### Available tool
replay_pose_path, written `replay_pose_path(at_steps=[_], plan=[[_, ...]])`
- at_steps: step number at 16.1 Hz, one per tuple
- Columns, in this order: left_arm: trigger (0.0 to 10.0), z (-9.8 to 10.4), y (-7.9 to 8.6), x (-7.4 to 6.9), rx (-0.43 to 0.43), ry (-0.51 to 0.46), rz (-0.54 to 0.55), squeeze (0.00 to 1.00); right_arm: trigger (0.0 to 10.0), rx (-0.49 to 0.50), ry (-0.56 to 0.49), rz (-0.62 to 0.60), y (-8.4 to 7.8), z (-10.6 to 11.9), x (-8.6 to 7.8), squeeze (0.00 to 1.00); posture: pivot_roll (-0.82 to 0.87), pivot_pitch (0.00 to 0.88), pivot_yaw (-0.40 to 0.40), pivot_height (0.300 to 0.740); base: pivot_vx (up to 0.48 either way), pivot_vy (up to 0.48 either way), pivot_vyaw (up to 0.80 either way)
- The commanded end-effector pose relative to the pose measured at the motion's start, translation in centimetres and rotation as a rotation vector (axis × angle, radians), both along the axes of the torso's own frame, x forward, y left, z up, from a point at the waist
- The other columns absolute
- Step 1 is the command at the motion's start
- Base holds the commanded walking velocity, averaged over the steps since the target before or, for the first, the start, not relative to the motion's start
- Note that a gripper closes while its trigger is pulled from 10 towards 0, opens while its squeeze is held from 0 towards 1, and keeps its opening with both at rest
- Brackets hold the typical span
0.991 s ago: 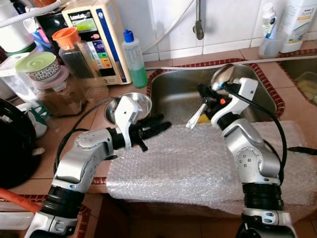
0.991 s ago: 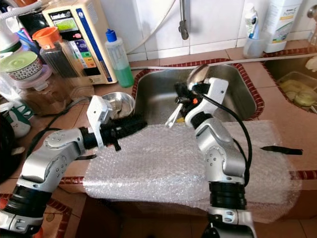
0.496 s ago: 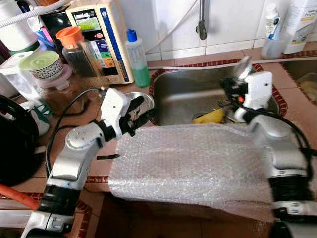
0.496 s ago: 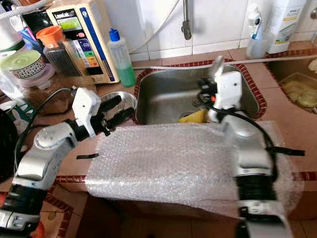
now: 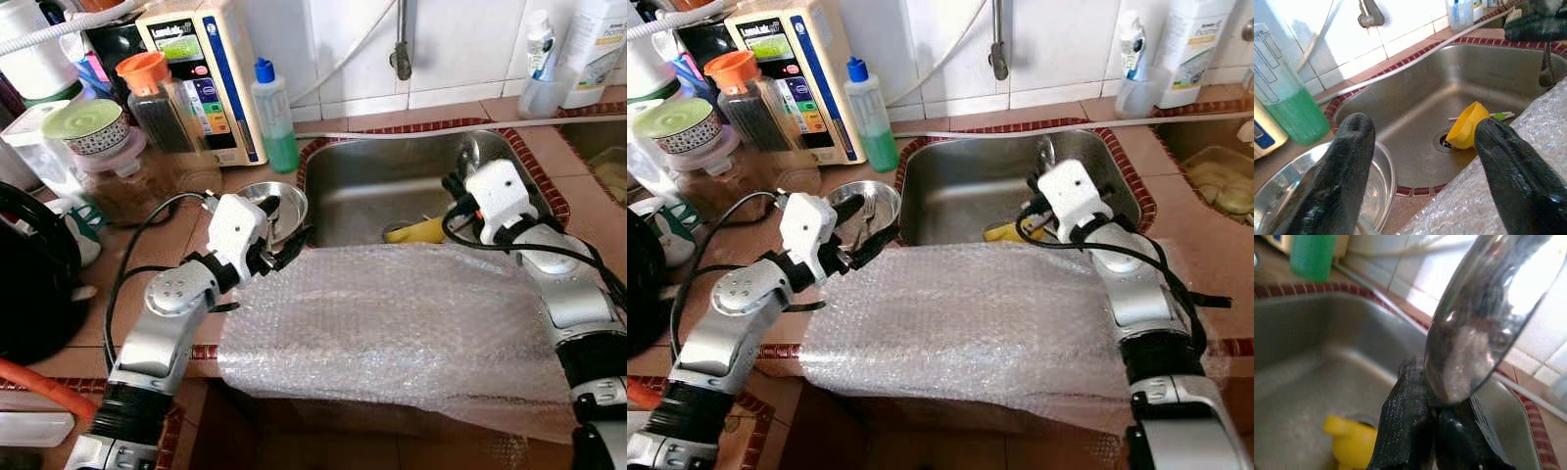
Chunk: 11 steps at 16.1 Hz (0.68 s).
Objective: Kitchen organization
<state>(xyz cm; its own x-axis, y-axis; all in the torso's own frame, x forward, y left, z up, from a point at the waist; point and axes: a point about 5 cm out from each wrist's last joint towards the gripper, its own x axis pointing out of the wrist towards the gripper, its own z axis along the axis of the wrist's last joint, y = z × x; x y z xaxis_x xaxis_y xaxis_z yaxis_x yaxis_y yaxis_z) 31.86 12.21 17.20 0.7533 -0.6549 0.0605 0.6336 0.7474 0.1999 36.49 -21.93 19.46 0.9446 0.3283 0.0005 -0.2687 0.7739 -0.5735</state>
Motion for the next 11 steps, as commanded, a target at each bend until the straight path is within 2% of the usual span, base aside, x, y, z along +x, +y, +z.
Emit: replay_pose_path(at_steps=[1, 4, 5, 6, 7, 8, 10, 11], plan=[[10.0, 0.0, 0.2, -0.1, 0.01, -0.007, 0.015, 1.0, 0.0, -0.044, 0.038, -0.008, -0.3, -0.8, 0.2, 0.0, -0.27, 0.101, 0.198, 0.74, 0.0, 0.0, 0.0], [10.0, -0.3, 0.2, 0.3, 0.022, -0.014, 0.062, 1.0, 0.3, -0.148, 0.082, -0.064, -1.5, -2.4, 0.2, 0.0, -0.26, 0.1, 0.196, 0.74, 0.0, 0.0, 0.0], [10.0, -0.4, 0.1, 0.4, 0.022, -0.013, 0.071, 1.0, 4.7, -0.171, 0.11, -0.074, -1.8, -3.1, 0.0, 0.0, -0.27, 0.1, 0.196, 0.74, 0.0, 0.0, 0.0], [10.0, -0.4, 0.1, 0.4, 0.021, -0.013, 0.072, 1.0, 4.7, -0.172, 0.119, -0.077, -1.9, -3.3, 0.0, 0.0, -0.27, 0.1, 0.196, 0.74, 0.0, 0.0, 0.0], [10.0, -0.7, 0.0, 0.3, 0.024, -0.009, 0.076, 1.0, 10.0, -0.182, 0.154, -0.065, -2.1, -4.0, -0.3, 0.16, -0.27, 0.1, 0.189, 0.74, 0.0, 0.0, 0.0], [10.0, -0.9, 0.0, 0.3, 0.027, -0.006, 0.079, 1.0, 10.0, -0.181, 0.191, -0.055, -2.2, -4.6, -0.4, 1.0, -0.27, 0.102, 0.183, 0.74, 0.0, 0.0, 0.0], [10.0, -1.1, -0.2, 0.4, 0.024, -0.009, 0.093, 1.0, 10.0, -0.215, 0.268, -0.031, -2.3, -5.9, -0.8, 1.0, -0.28, 0.103, 0.175, 0.74, 0.0, 0.0, 0.0], [10.0, -1.1, -0.2, 0.4, 0.023, -0.009, 0.094, 1.0, 10.0, -0.223, 0.274, -0.03, -2.4, -6.0, -0.9, 1.0, -0.28, 0.103, 0.175, 0.74, 0.0, 0.0, 0.0]])
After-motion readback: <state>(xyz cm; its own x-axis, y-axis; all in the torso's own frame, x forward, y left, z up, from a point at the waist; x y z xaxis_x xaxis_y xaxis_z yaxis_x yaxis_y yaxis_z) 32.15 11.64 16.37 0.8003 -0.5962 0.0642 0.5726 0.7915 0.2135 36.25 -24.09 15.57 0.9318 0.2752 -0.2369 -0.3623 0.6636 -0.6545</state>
